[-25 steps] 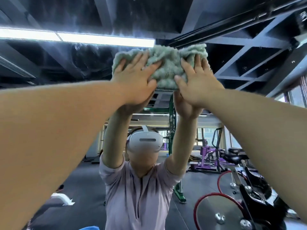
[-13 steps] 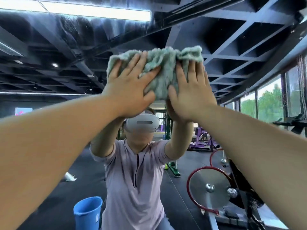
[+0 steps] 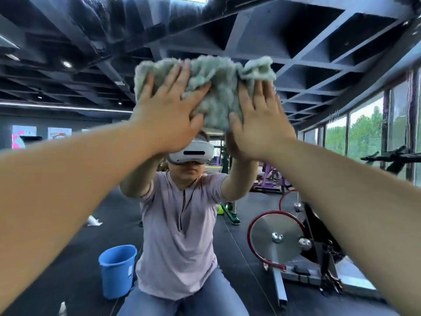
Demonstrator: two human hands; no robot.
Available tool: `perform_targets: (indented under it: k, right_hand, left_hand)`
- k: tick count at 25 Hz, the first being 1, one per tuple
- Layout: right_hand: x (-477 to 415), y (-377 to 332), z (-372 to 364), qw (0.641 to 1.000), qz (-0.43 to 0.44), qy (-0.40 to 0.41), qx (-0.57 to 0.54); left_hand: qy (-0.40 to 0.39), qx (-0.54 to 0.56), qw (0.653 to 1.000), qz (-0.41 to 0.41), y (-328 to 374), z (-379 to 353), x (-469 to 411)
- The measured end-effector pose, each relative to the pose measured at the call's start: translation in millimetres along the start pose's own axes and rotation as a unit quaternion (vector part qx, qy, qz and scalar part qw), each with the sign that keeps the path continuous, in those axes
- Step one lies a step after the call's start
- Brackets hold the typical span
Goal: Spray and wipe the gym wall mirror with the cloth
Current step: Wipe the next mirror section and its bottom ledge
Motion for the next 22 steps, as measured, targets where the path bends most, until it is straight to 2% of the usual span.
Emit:
perform_targets:
  k: [3, 6, 9, 11, 15, 17, 19, 22]
  right_hand:
    - [-7, -4, 0, 0.999, -0.034, 0.005, -0.015]
    - [64, -18, -24, 1.0, -0.003, 0.006, -0.021]
    - [122, -18, -39, 0.998, 0.018, -0.067, 0.004]
    - [105, -11, -34, 0.997, 0.006, -0.071, 0.01]
    - [44, -1, -18, 0.999, -0.042, -0.019, -0.01]
    - [77, -13, -36, 1.0, 0.0, -0.01, -0.007]
    - [144, -30, -58, 0.997, 0.071, -0.024, 0.0]
    - [188, -29, -68, 0.993, 0.109, -0.039, 0.027]
  left_hand:
    - [0.018, 0.013, 1.0, 0.017, -1, -3, -7]
    - [0.057, 0.031, 0.998, -0.026, 28, -27, 62]
    - [0.019, 0.024, 0.997, -0.073, 42, -42, 111]
    - [0.012, -0.006, 0.997, -0.075, 34, -32, 98]
    - [0.023, 0.005, 1.0, 0.006, 15, -20, 44]
    - [0.054, 0.026, 0.998, -0.014, 37, -34, 77]
    - [0.052, 0.033, 0.996, -0.057, 63, -55, 143]
    - [0.015, 0.012, 0.992, -0.125, 71, -66, 199]
Point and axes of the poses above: each hand's wrist, its own x-axis away from the middle knuckle, its own z-axis out of the back of the hand, y = z × x, the point moved 4 cm from there along -x, towards the middle knuckle, and after that the axes turned 5 degrees about y, right-handed, at the moved point
